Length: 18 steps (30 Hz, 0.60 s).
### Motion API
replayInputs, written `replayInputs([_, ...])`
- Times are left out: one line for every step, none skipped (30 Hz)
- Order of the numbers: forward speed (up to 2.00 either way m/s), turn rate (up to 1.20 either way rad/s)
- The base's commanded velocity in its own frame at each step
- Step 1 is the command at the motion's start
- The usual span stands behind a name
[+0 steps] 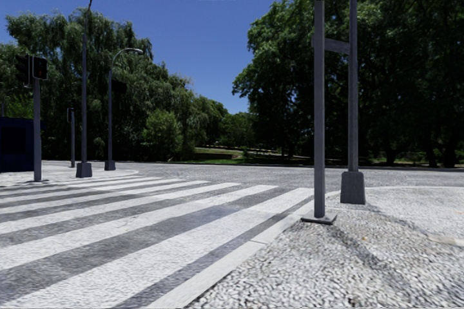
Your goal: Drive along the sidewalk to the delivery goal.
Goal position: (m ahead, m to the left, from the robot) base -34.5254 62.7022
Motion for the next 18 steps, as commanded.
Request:
replayInputs([0.00, 0.00])
replayInputs([0.00, 0.00])
replayInputs([0.00, 0.00])
replayInputs([0.00, 0.00])
replayInputs([0.00, 0.00])
replayInputs([0.00, 0.00])
replayInputs([0.00, 0.00])
replayInputs([0.20, 0.00])
replayInputs([0.42, 0.00])
replayInputs([0.58, 0.00])
replayInputs([0.58, 0.00])
replayInputs([0.71, 0.00])
replayInputs([0.75, 0.00])
replayInputs([0.77, 0.00])
replayInputs([0.79, 0.00])
replayInputs([0.79, 0.00])
replayInputs([0.80, 0.00])
replayInputs([0.80, 0.00])
